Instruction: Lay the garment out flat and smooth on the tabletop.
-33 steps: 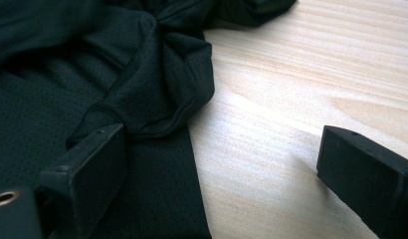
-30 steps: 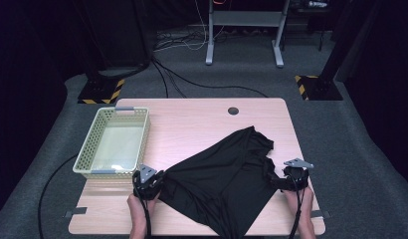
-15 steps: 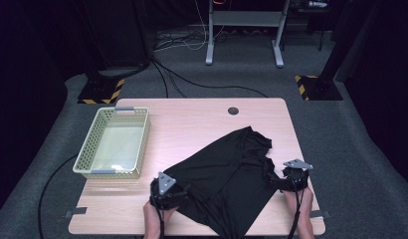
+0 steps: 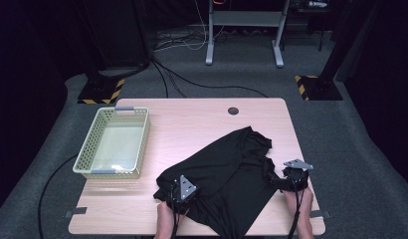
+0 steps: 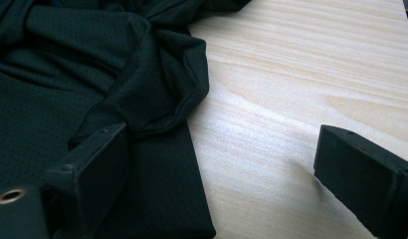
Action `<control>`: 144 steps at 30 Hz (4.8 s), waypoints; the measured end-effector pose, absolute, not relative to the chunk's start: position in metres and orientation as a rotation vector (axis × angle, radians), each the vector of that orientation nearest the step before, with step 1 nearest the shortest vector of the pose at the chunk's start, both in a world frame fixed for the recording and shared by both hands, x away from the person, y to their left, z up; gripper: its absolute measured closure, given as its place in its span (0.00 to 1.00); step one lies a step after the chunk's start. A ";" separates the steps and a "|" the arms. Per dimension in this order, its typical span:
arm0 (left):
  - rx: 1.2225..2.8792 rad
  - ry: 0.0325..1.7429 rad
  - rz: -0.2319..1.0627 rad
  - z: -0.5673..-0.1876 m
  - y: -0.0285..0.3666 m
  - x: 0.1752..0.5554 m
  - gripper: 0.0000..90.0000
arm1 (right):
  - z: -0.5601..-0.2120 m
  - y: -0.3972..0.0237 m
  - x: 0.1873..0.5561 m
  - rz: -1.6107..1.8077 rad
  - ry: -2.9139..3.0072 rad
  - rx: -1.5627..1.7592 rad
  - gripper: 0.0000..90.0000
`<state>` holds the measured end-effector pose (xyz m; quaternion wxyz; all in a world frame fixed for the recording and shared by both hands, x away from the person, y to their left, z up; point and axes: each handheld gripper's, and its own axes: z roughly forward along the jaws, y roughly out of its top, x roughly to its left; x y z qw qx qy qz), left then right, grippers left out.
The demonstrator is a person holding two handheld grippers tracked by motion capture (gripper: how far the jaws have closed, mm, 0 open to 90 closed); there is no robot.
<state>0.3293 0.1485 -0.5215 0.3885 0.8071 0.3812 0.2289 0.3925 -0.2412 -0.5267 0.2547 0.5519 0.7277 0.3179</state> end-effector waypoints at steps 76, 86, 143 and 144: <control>1.931 1.085 0.590 -0.517 0.192 0.341 0.92 | -0.483 -0.159 0.415 1.237 1.938 1.255 1.00; 1.937 1.117 0.631 -0.514 0.186 0.339 0.58 | -0.493 -0.162 0.404 1.202 1.960 1.222 0.81; 1.819 0.968 0.594 -0.442 0.196 0.341 0.95 | -0.424 -0.159 0.310 1.310 1.762 1.080 0.95; 1.843 0.988 0.602 -0.443 0.195 0.356 0.94 | -0.424 -0.157 0.327 1.291 1.785 1.091 0.95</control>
